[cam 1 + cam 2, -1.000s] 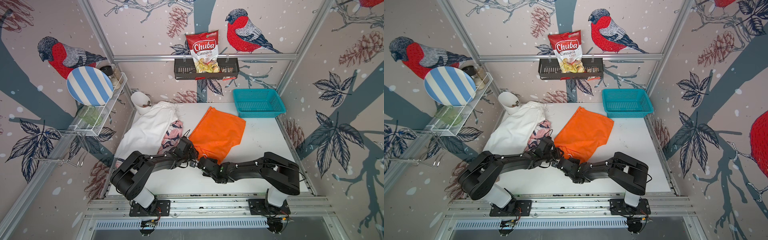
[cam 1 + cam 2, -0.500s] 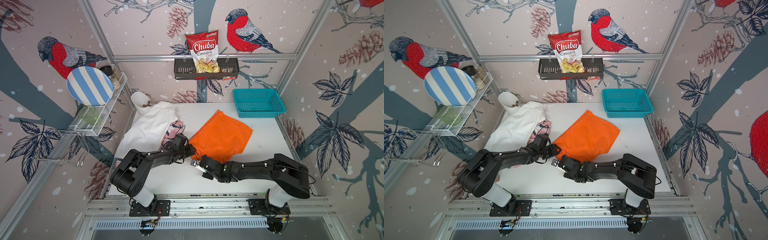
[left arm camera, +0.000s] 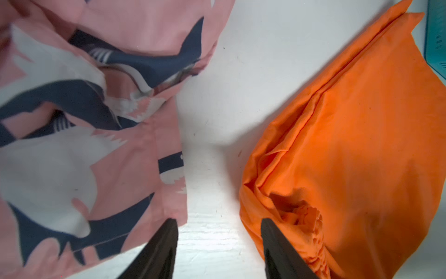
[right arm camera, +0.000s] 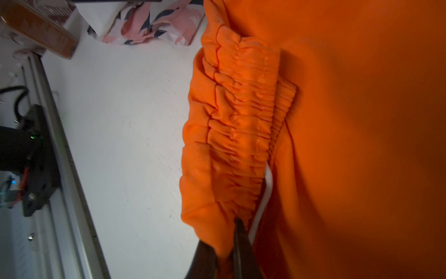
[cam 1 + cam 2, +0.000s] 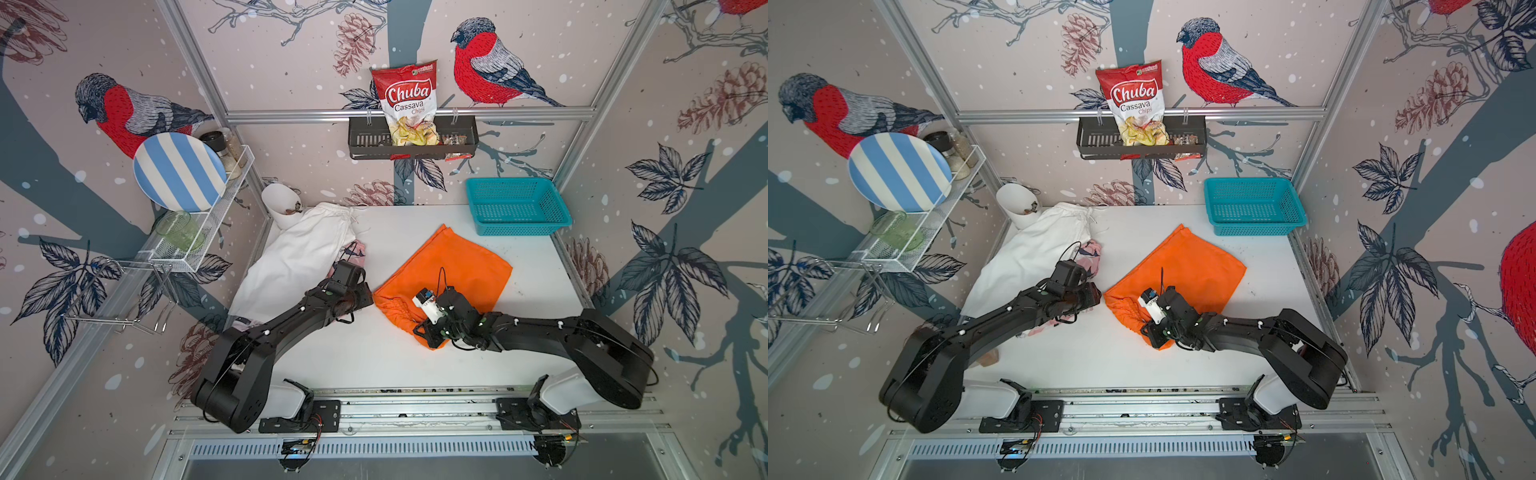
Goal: Roll up the shorts
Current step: Roll the shorts at the center of the board.
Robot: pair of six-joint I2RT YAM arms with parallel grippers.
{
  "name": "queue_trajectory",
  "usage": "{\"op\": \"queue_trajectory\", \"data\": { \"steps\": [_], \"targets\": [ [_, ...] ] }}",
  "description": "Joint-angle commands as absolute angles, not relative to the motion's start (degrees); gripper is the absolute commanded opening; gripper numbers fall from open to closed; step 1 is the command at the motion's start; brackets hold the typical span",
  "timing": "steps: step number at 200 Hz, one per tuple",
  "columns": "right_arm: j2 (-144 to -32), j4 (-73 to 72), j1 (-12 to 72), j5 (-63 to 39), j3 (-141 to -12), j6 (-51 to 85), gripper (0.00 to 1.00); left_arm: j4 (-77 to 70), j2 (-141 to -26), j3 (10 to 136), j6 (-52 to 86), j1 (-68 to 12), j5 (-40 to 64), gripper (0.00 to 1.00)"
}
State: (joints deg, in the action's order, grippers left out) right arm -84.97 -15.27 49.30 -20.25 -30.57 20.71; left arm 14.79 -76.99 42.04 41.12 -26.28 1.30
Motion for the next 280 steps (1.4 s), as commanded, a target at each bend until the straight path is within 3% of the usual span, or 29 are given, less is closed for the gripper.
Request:
{"op": "queue_trajectory", "data": {
  "steps": [1, 35, 107, 124, 140, 154, 175, 186, 206, 223, 254, 280],
  "targets": [
    [-85.7, -28.3, 45.5, -32.5, -27.3, 37.6, 0.0, 19.1, -75.7, 42.7, 42.0, -28.6, 1.2, 0.61],
    [-90.1, -36.4, 41.4, -37.9, -24.3, 46.3, 0.0, 13.9, -79.7, 44.2, 45.9, -35.0, 3.7, 0.68],
    [-88.7, -25.6, 41.6, -34.5, -26.1, 38.1, 0.0, 9.5, -94.7, 50.8, 48.5, -38.1, 2.1, 0.76],
    [-87.7, -21.7, 41.8, -32.7, -26.8, 35.3, 0.0, 8.9, -96.9, 52.3, 47.5, -37.7, 2.5, 0.72],
    [-86.6, -16.1, 42.3, -28.9, -28.3, 32.5, 0.0, 9.3, -98.6, 54.0, 46.4, -37.5, 2.7, 0.55],
    [-85.0, -10.5, 43.4, -23.6, -30.3, 29.9, 0.09, 10.1, -99.7, 54.7, 45.8, -37.3, 2.2, 0.3],
    [-82.8, -0.7, 48.0, -11.3, -34.6, 25.9, 0.23, 11.3, -99.7, 54.7, 45.4, -37.2, 1.2, 0.14],
    [-82.3, 4.5, 51.8, -2.5, -37.7, 23.8, 0.3, 11.1, -99.1, 54.0, 45.4, -37.2, 1.3, 0.12],
    [-82.8, 12.0, 59.6, 13.3, -43.4, 20.7, 0.53, 10.9, -98.6, 53.1, 45.4, -37.2, 1.9, 0.1],
    [-84.3, 15.5, 64.2, 21.0, -47.5, 18.2, 0.64, 10.9, -98.6, 53.1, 45.3, -37.2, 2.2, 0.1],
    [-89.0, 15.8, 71.3, 30.0, -52.4, 14.2, 0.79, 11.1, -98.1, 53.0, 45.3, -37.1, 2.3, 0.1],
    [-95.1, 15.1, 73.3, 35.1, -55.3, 12.1, 0.84, 11.1, -97.5, 52.6, 45.5, -37.0, 2.5, 0.1]
  ]
}}
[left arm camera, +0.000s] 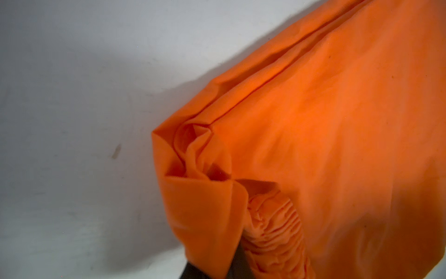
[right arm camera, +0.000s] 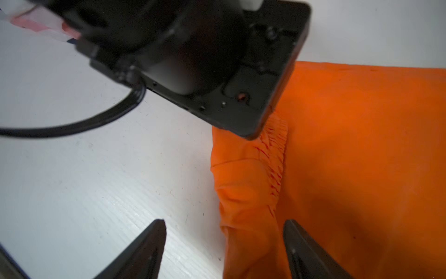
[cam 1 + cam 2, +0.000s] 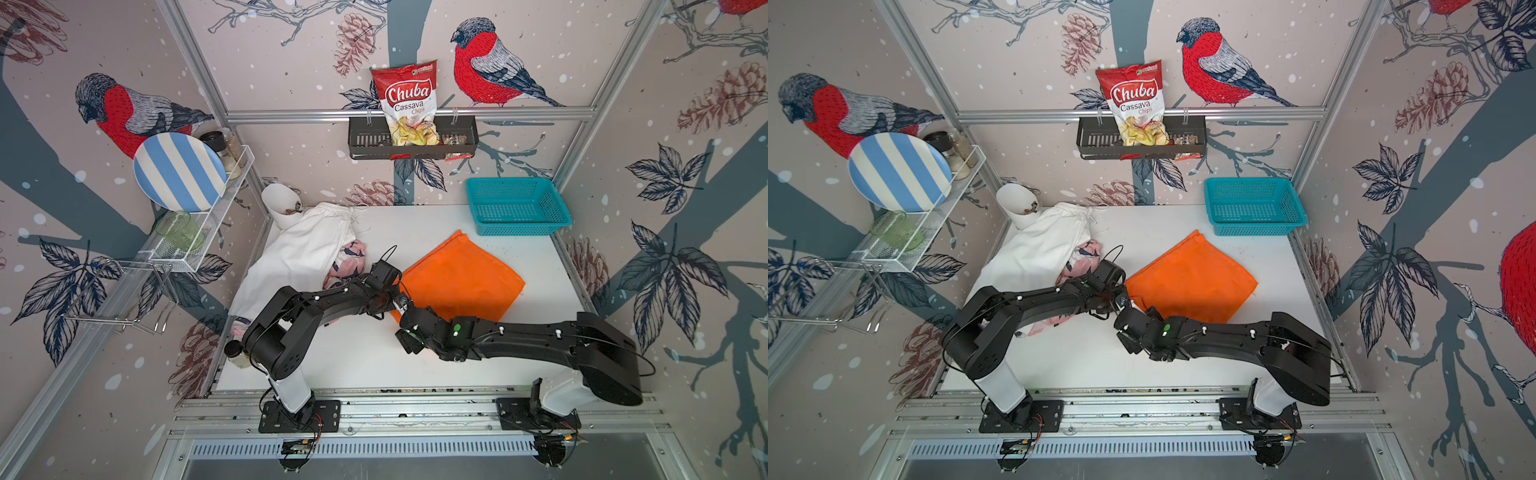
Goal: Roll up the shorts
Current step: Roll the shorts at the center of the board.
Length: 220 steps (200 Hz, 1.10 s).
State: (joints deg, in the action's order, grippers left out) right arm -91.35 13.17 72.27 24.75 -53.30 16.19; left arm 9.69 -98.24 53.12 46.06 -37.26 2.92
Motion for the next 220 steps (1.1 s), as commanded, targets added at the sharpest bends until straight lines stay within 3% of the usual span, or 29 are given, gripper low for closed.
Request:
{"op": "queue_trajectory", "data": {
  "steps": [1, 29, 51, 86, 116, 151, 186, 220],
  "targets": [
    [-95.4, 15.0, 73.3, 35.2, -55.4, 11.9, 0.84, 11.0, -97.4, 52.6, 45.5, -37.0, 2.5, 0.1],
    [-99.3, 10.9, 73.2, 35.6, -55.1, 10.3, 0.82, 11.0, -96.5, 52.0, 45.5, -37.1, 2.5, 0.1],
    [-101.4, 9.5, 72.8, 35.6, -54.7, 10.2, 0.74, 11.1, -95.9, 51.3, 45.6, -36.9, 2.4, 0.1],
    [-101.6, 9.3, 73.2, 32.7, -55.2, 10.3, 0.19, 11.8, -93.0, 48.8, 46.1, -35.8, 1.1, 0.11],
    [-100.9, 6.9, 73.6, 27.0, -55.8, 11.1, 0.01, 13.4, -86.6, 44.0, 46.9, -34.1, -1.2, 0.13],
    [-100.9, 2.9, 73.0, 13.7, -55.4, 13.2, 0.0, 16.4, -77.1, 37.7, 48.2, -33.0, -3.3, 0.17],
    [-98.4, -6.9, 68.2, -6.0, -50.0, 20.8, 0.0, 19.9, -71.7, 36.7, 47.8, -33.0, -4.7, 0.47],
    [-97.3, -22.4, 58.8, -24.8, -40.6, 33.8, 0.0, 22.3, -68.7, 38.7, 47.2, -33.0, -5.3, 0.6]
  ]
}}
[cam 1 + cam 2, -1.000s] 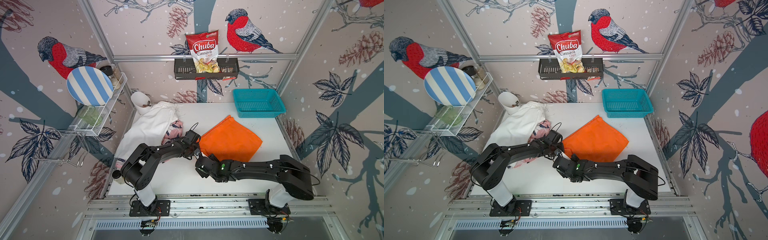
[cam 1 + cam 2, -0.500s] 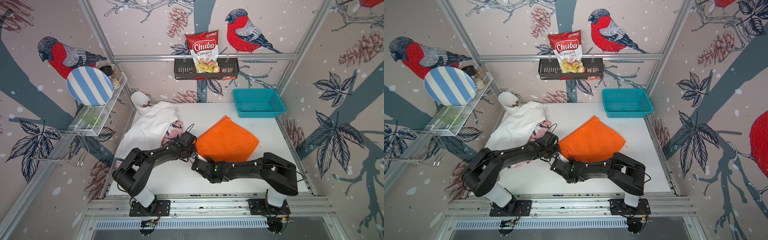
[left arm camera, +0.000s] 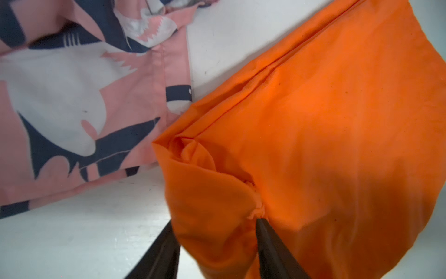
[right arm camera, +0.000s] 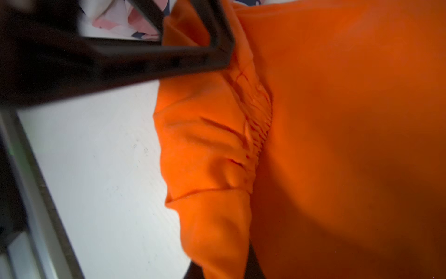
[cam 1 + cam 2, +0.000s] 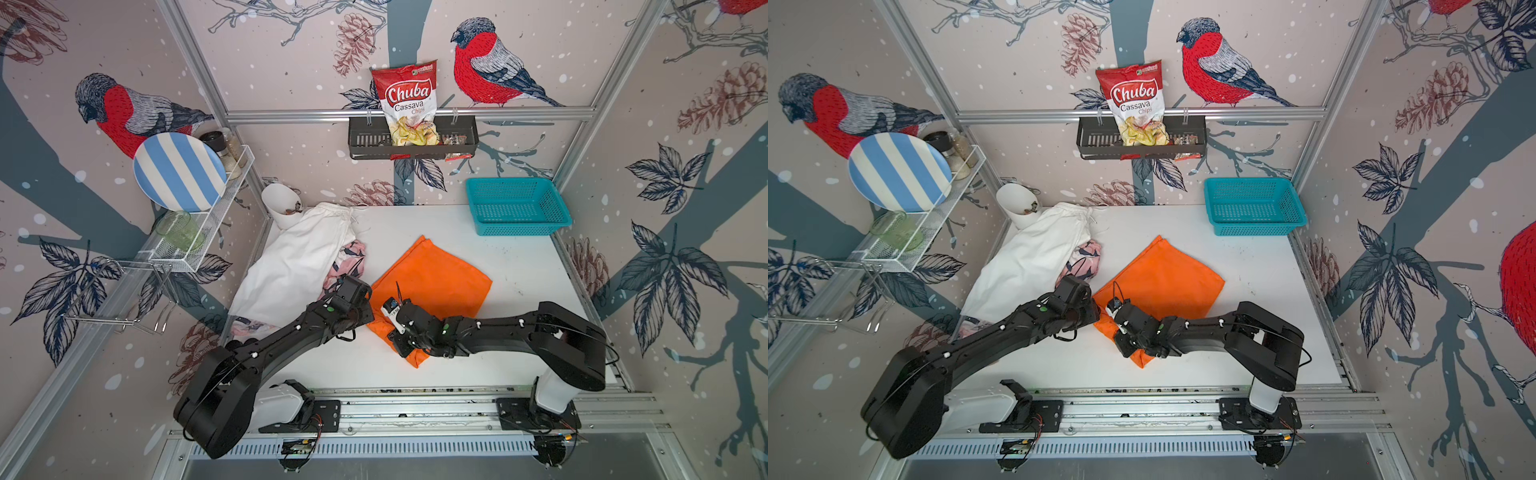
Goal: Roll up the shorts
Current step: Roll the shorts at the center of the board.
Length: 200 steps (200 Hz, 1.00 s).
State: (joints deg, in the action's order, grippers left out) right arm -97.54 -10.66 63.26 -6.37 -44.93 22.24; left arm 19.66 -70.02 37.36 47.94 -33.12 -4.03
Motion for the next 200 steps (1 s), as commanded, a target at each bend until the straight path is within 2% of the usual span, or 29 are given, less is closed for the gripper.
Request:
{"op": "queue_trajectory", "data": {
  "steps": [1, 35, 61, 78, 94, 117, 125, 146, 164, 200],
  "targets": [
    [-97.4, -22.7, 58.6, -25.1, -40.4, 34.0, 0.0, 22.3, -68.6, 38.8, 47.2, -33.0, -5.3, 0.6],
    [-101.0, -27.8, 52.0, -33.5, -38.0, 41.9, 0.0, 22.0, -69.9, 41.5, 46.5, -34.5, -3.6, 0.63],
    [-104.9, -28.7, 48.3, -37.5, -37.8, 46.7, 0.06, 17.5, -72.1, 41.6, 47.5, -35.6, -0.6, 0.62],
    [-105.8, -26.8, 47.6, -37.0, -38.3, 46.6, 0.06, 17.0, -75.4, 43.2, 46.9, -36.2, -0.3, 0.57],
    [-106.4, -24.2, 47.6, -36.1, -38.8, 46.0, 0.06, 15.8, -78.4, 43.7, 46.6, -36.4, -0.4, 0.46],
    [-105.8, -22.2, 47.6, -35.2, -38.2, 45.5, 0.08, 13.0, -82.9, 43.5, 45.9, -35.8, -0.8, 0.42],
    [-104.8, -20.9, 47.6, -34.3, -38.0, 45.1, 0.11, 12.9, -84.7, 43.8, 45.5, -35.4, -0.9, 0.4],
    [-101.3, -14.3, 48.1, -30.2, -39.0, 41.6, 0.29, 11.4, -88.6, 42.6, 44.3, -34.2, -0.6, 0.38],
    [-98.4, -8.3, 48.3, -28.2, -40.8, 38.6, 0.38, 10.2, -90.1, 41.3, 43.7, -33.5, -0.2, 0.37],
    [-91.3, -3.4, 49.1, -25.9, -38.1, 37.4, 0.43, 8.9, -92.3, 40.5, 43.3, -33.1, 0.9, 0.37]
  ]
}}
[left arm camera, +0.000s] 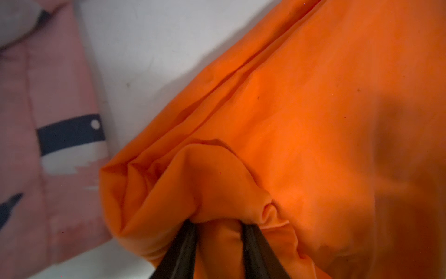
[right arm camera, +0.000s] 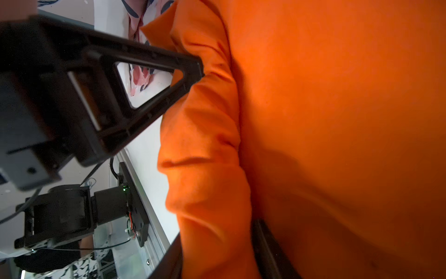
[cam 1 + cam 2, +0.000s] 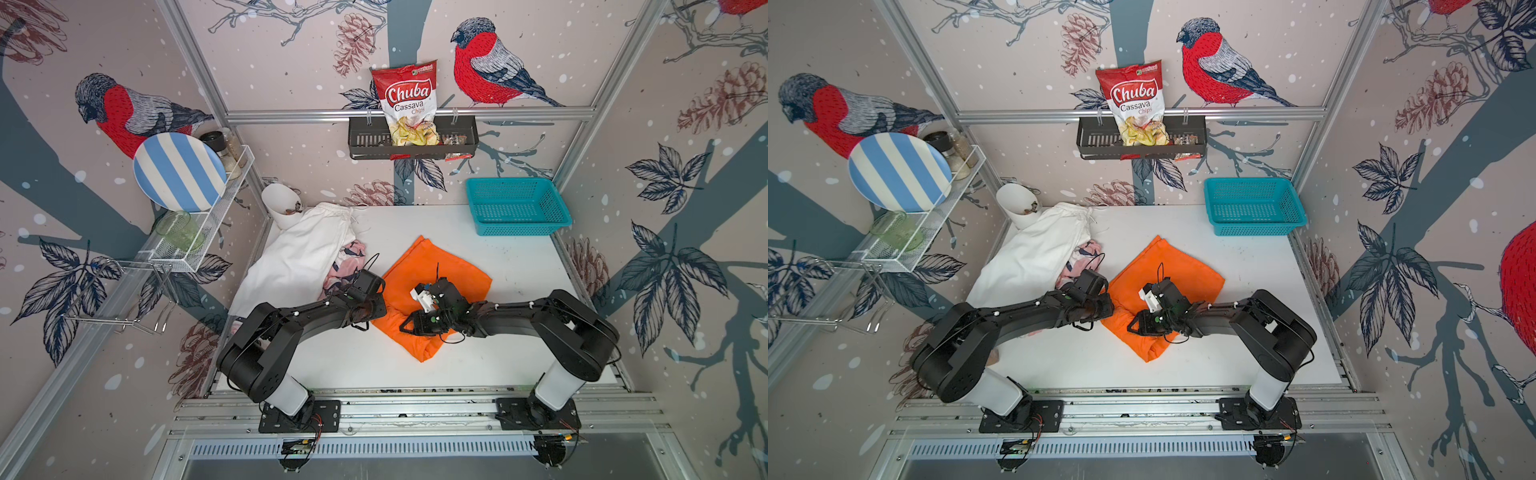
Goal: Roll up the shorts
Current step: Roll the shorts at the center of the board.
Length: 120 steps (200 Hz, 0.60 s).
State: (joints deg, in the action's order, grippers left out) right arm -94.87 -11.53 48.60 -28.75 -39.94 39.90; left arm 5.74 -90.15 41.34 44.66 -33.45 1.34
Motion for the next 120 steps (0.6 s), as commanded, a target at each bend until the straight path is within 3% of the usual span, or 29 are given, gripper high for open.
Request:
{"op": "queue_trajectory", "data": {
  "steps": [1, 35, 79, 100, 120],
  "targets": [
    [-91.0, -3.4, 49.1, -25.9, -38.0, 37.4, 0.43, 8.9, -92.4, 40.5, 43.3, -33.1, 1.0, 0.37],
    [-84.8, -2.2, 49.3, -21.1, -32.2, 37.1, 0.38, 8.6, -93.4, 41.1, 42.8, -33.1, 1.2, 0.37],
    [-86.8, -0.3, 50.4, -14.7, -30.6, 36.0, 0.34, 9.1, -92.4, 41.1, 42.8, -33.1, 1.1, 0.37],
    [-84.2, 8.8, 54.3, -4.2, -36.2, 34.4, 0.44, 9.5, -92.0, 41.4, 42.6, -33.1, 1.4, 0.37],
    [-82.5, 19.4, 61.4, 15.2, -43.1, 33.5, 0.65, 9.5, -91.9, 41.4, 42.4, -33.1, 1.6, 0.37]
  ]
}}
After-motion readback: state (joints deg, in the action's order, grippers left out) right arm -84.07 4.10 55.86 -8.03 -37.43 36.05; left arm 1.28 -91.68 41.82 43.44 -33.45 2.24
